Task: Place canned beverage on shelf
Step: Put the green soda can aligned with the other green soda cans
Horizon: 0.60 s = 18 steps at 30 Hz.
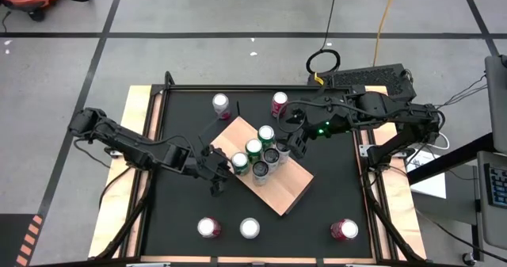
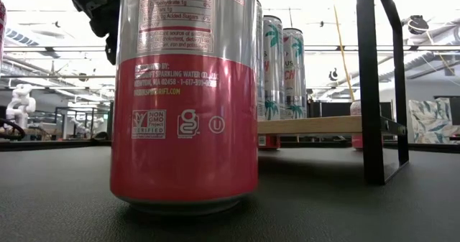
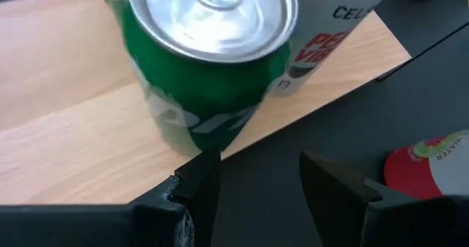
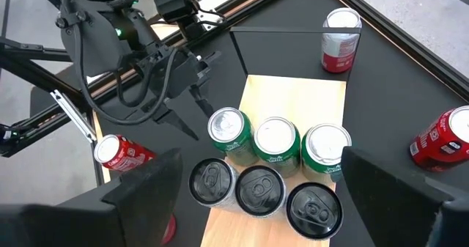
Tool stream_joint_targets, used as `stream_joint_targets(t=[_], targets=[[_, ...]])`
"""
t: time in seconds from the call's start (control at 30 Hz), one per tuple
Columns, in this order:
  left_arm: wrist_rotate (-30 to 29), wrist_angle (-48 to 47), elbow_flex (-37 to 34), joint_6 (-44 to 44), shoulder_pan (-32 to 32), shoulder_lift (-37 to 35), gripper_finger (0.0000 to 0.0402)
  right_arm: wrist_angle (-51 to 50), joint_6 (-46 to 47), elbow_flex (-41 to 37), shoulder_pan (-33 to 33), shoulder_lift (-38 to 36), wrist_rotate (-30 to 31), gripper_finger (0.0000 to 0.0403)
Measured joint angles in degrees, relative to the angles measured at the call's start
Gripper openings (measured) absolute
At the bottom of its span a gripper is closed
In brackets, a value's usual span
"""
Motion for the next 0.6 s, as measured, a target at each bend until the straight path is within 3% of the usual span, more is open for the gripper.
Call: stream_joint_targets(t=[0.6], targets=[[-3.03,3.66,0.02,-2.92,0.08,3.9,0.0186,-0.02,-0.47,-0.01,0.0,0.0,0.0,0.035]])
